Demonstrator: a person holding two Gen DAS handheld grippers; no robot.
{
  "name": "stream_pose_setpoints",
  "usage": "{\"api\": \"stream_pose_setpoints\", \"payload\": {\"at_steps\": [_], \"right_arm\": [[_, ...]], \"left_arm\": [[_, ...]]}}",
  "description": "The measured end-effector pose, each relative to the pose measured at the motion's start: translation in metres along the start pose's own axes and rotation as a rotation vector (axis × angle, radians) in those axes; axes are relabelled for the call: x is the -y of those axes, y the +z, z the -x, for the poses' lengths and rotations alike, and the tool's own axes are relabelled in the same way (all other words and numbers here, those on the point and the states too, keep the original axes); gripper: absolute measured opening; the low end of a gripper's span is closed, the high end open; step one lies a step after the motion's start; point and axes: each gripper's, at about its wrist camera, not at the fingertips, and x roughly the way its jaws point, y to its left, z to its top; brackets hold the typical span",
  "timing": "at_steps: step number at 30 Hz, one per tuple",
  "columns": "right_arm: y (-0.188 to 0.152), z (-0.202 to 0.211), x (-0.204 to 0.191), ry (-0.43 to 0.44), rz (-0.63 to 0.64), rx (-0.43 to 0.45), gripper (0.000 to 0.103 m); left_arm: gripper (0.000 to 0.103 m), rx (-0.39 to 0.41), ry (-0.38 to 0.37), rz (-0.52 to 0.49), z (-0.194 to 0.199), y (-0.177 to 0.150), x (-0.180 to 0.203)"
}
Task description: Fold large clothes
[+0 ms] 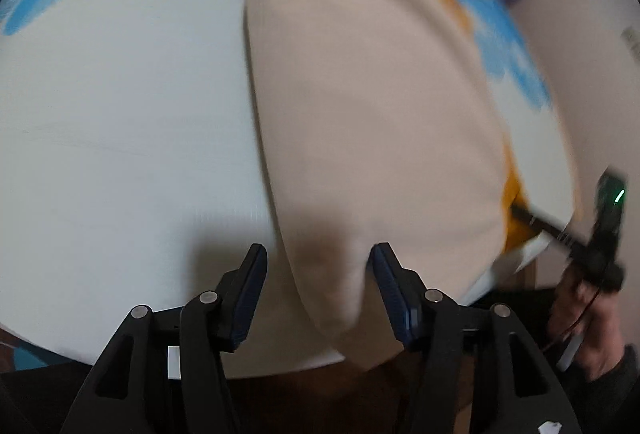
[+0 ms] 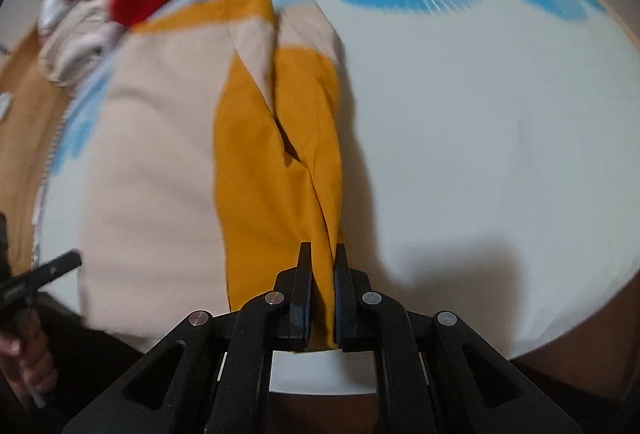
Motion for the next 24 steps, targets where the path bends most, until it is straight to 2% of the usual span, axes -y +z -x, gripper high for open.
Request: {"api": "stream_pose_setpoints", "payload": {"at_steps": [5, 8, 9, 11, 13, 15, 16, 17, 20, 21, 24], "right_arm": [[0.006, -0.003, -0.003, 0.001, -0.015, 0.001, 0.01], [0.012, 0.004, 0.003, 0.033, -0.052, 0.039, 0.022], [0.013, 0.005, 0.004, 0.039, -0.055, 0.04, 0.03], [0.013, -0.002, 0.007, 0.048, -0.062, 0.007, 0.036], [0.012, -0.016, 0.014, 0.086, -0.101, -0.053, 0.036], [0.013, -0.021, 0.015, 0.104, -0.118, -0.07, 0.034], [0.014, -0.02, 0.014, 0.109, -0.107, -0.063, 0.03], [0.015, -0.019, 0.012, 0.116, -0.09, -0.05, 0.01], [0.02, -0.002, 0.006, 0.098, -0.053, 0.046, 0.009], [0.021, -0.001, 0.009, 0.096, -0.072, 0.048, 0.009], [0.018, -0.017, 0.011, 0.064, -0.103, -0.028, 0.012]], "left_arm": [[0.056, -0.021, 0.052, -0.046, -0.007, -0.005, 0.007], [0.056, -0.025, 0.072, -0.063, -0.009, -0.008, 0.008], [0.056, -0.022, 0.075, -0.068, -0.009, -0.008, 0.009], [0.056, -0.023, 0.074, -0.065, -0.009, -0.006, 0.008], [0.056, -0.027, 0.071, -0.057, -0.009, -0.008, 0.011], [0.056, -0.027, 0.071, -0.055, -0.007, -0.006, 0.012], [0.056, -0.026, 0.07, -0.056, -0.008, -0.005, 0.01], [0.056, -0.024, 0.07, -0.057, -0.007, -0.006, 0.009], [0.058, -0.027, 0.048, -0.053, -0.007, -0.005, 0.004], [0.058, -0.03, 0.043, -0.053, -0.007, -0.005, 0.005], [0.058, -0.032, 0.057, -0.063, -0.008, -0.005, 0.003]]}}
